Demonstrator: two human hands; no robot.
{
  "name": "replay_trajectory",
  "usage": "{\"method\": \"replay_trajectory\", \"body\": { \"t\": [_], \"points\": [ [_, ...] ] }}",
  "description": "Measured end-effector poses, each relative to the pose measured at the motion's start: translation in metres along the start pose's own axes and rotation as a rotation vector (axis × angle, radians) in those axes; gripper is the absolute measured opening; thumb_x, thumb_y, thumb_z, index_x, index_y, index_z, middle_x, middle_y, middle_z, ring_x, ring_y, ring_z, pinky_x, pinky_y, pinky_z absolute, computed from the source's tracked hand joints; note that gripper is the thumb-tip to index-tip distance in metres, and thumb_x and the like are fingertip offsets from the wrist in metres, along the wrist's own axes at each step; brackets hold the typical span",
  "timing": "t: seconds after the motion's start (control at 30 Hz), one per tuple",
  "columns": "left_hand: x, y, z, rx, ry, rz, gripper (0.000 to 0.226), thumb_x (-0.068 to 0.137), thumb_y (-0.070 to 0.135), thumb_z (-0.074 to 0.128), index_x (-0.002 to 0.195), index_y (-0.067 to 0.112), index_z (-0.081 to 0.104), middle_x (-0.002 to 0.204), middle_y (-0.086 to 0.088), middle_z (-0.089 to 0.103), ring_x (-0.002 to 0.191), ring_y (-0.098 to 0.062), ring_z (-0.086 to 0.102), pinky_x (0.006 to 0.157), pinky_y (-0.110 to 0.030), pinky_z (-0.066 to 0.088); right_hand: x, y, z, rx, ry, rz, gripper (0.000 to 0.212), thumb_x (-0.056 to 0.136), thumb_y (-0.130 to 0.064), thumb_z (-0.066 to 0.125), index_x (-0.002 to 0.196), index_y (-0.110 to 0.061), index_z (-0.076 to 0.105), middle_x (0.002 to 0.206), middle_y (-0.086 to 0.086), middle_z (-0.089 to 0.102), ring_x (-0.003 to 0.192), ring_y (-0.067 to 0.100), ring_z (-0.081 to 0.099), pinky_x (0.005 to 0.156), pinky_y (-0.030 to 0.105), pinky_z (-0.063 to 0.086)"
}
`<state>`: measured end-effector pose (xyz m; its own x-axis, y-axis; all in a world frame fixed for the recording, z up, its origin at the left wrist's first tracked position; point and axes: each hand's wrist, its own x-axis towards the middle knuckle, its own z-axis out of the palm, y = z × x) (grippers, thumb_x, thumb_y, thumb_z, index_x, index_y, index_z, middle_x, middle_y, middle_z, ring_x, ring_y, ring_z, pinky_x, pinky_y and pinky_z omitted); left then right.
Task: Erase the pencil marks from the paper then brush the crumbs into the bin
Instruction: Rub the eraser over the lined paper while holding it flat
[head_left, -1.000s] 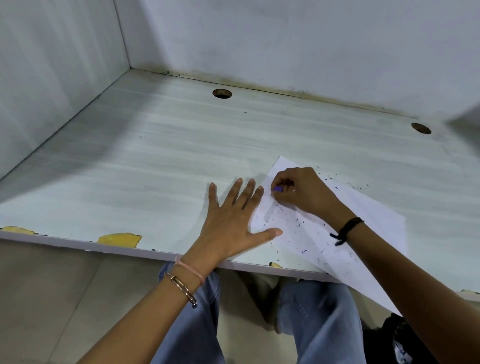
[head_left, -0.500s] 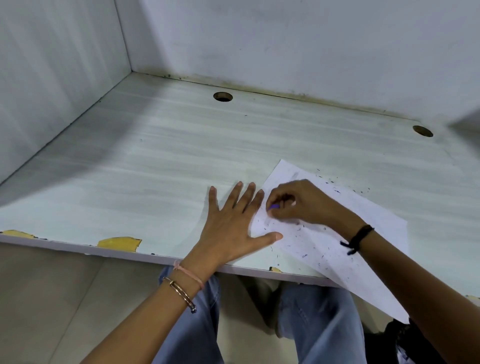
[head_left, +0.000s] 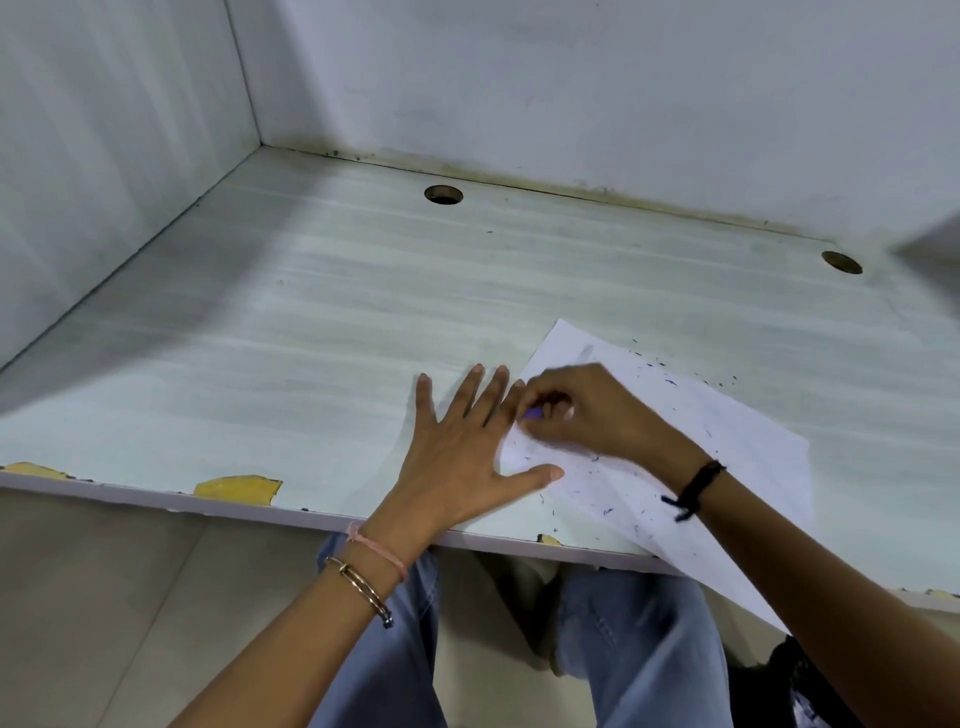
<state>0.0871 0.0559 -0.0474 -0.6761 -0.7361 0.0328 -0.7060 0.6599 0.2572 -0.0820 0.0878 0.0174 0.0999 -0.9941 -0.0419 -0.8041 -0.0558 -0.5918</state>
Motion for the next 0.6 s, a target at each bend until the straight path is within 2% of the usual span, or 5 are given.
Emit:
{"method": "replay_trajectory", "body": {
  "t": [0.07,0.23,0.4,0.5,0.6],
  "points": [
    [-0.001,0.0,0.0,0.003,0.001,0.005,0.098,0.076,0.089,0.016,0.154,0.034,-0.008,0.162,0.009,-0.015,0.146,-0.012,-0.023,0.111,-0.062,-0.016,-0.007,-0.003,0.002,0.026,-0.093,-0.011,0.007,0.078,-0.011,0.072,0.082,-0.016,0.072,0.075,-0.005,0.067,0.06,0.001,0.054,0.063,0.016,0.046],
    [0.0,0.0,-0.001,0.009,-0.006,-0.005,0.098,0.077,0.088,0.016,0.154,0.033,-0.008,0.161,0.01,-0.017,0.146,-0.011,-0.024,0.111,-0.061,-0.018,0.017,0.016,-0.015,-0.011,0.158,0.087,0.004,0.079,-0.01,0.068,0.079,-0.013,0.071,0.077,-0.001,0.067,0.068,0.015,0.061,0.069,0.031,0.054],
    [0.0,0.0,0.0,-0.003,-0.007,-0.002,0.098,0.076,0.088,0.017,0.154,0.034,-0.009,0.161,0.01,-0.017,0.146,-0.011,-0.024,0.111,-0.061,-0.018,0.005,0.008,-0.004,-0.015,-0.026,0.036,0.004,0.078,-0.012,0.07,0.08,-0.016,0.071,0.07,-0.01,0.064,0.058,0.002,0.053,0.06,0.013,0.044],
    [0.0,0.0,0.0,0.008,-0.001,-0.001,0.098,0.076,0.088,0.016,0.154,0.033,-0.007,0.161,0.01,-0.016,0.146,-0.011,-0.024,0.111,-0.061,-0.019,0.019,0.019,-0.015,-0.02,0.162,0.104,0.006,0.078,-0.008,0.067,0.077,-0.012,0.07,0.075,-0.002,0.066,0.066,0.011,0.059,0.065,0.025,0.05],
    [0.0,0.0,0.001,-0.005,0.012,0.003,0.098,0.077,0.088,0.018,0.154,0.033,-0.006,0.161,0.01,-0.015,0.146,-0.011,-0.022,0.111,-0.061,-0.019,0.018,0.009,-0.006,-0.044,0.123,0.073,0.006,0.076,-0.006,0.065,0.076,-0.011,0.069,0.072,-0.002,0.065,0.064,0.008,0.057,0.065,0.026,0.049]
  ]
}}
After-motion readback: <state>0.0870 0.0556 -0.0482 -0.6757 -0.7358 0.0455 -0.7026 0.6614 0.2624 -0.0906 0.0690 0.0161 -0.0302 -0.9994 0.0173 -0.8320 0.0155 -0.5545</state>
